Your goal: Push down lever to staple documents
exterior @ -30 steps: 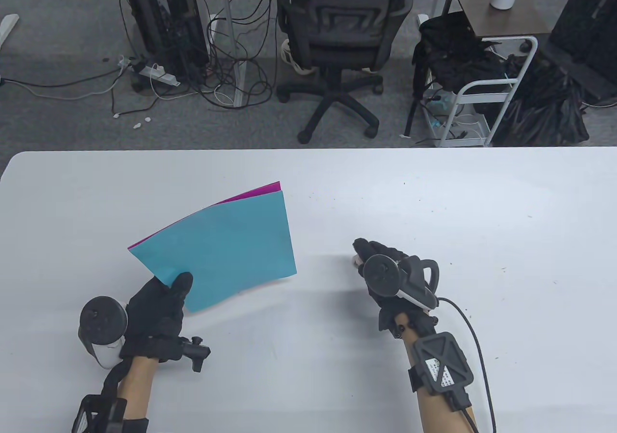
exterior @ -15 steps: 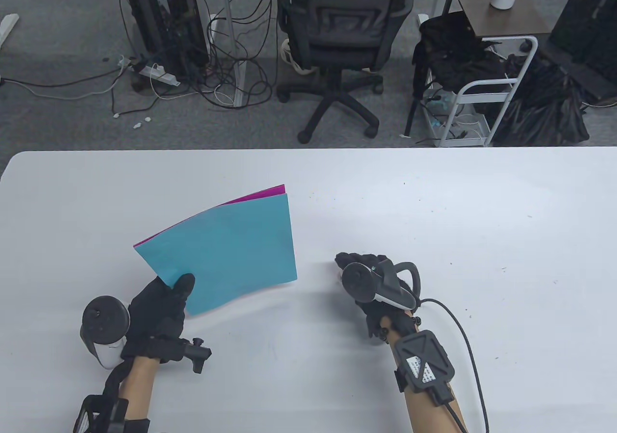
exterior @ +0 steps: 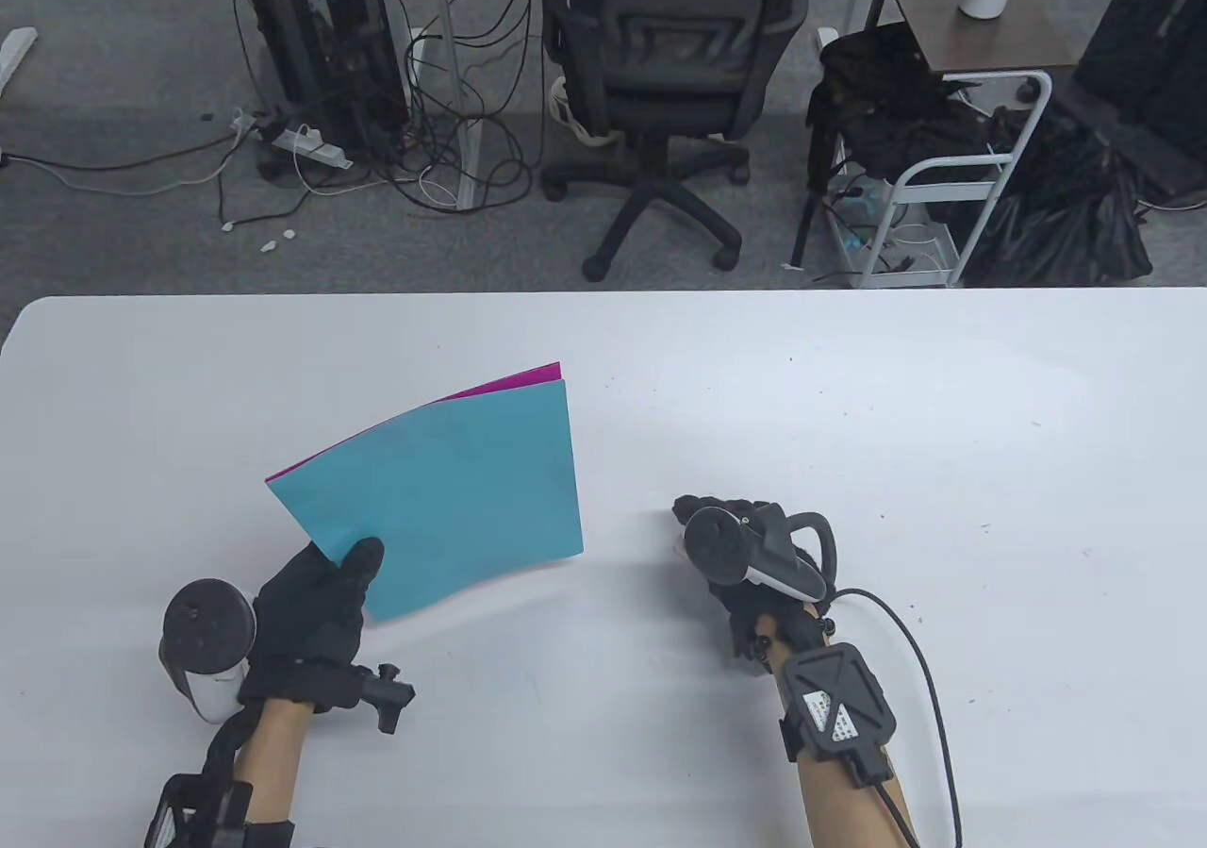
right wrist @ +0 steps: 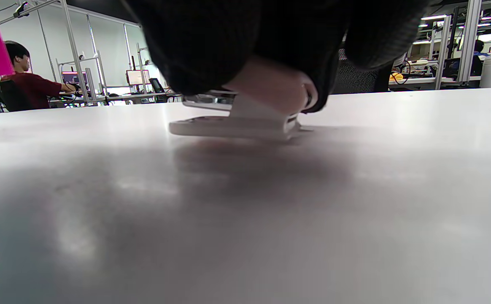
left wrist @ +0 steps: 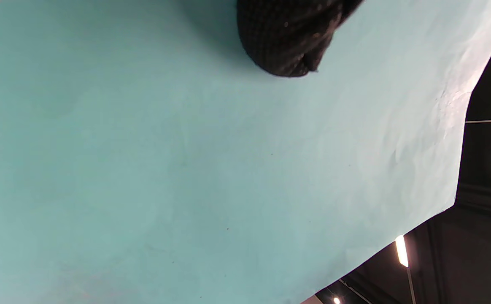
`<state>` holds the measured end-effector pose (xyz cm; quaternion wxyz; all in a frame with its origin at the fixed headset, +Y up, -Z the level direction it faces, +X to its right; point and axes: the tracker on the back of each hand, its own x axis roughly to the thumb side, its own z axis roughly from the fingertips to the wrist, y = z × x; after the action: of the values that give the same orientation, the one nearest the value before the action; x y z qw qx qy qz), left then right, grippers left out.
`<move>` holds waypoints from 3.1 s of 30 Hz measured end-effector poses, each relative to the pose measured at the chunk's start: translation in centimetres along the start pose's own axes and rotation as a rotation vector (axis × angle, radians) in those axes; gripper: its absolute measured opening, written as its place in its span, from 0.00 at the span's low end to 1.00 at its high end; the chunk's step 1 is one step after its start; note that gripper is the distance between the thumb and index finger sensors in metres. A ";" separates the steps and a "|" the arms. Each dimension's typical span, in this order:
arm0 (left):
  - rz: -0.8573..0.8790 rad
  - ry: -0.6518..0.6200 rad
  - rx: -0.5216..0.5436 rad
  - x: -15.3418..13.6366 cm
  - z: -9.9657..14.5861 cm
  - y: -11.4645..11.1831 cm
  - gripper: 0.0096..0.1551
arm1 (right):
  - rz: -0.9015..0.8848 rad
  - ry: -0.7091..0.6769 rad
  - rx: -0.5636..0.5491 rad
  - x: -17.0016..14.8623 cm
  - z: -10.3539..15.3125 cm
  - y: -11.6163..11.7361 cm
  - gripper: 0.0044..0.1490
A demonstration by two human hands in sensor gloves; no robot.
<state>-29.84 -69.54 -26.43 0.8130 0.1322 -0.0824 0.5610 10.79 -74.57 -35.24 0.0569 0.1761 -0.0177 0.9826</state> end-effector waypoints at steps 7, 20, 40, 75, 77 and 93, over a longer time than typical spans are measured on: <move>0.010 0.009 -0.016 0.0 0.0 -0.2 0.21 | 0.013 -0.004 0.009 0.2 -0.1 0.2 0.38; 0.012 0.084 -0.096 0.2 -0.4 -0.5 0.21 | 0.034 -0.020 -0.003 0.5 -0.2 0.2 0.38; -0.015 0.636 -0.640 -1.4 -6.6 0.9 0.21 | -0.006 -0.019 -0.007 0.3 -0.3 0.3 0.37; -0.224 0.794 -0.917 -4.2 -7.1 -6.6 0.22 | 0.002 -0.029 0.000 0.4 -0.3 0.3 0.37; -0.228 0.793 -0.920 -4.2 -7.2 -6.8 0.22 | 0.000 -0.029 0.000 0.4 -0.3 0.3 0.37; -0.275 0.797 -0.926 -3.9 -7.5 -7.5 0.22 | -0.003 -0.029 0.004 0.4 -0.3 0.3 0.37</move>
<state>-24.36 -73.15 -35.60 0.8190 -0.4438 0.0106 0.3636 10.30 -74.84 -35.40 0.0577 0.1906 -0.0161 0.9798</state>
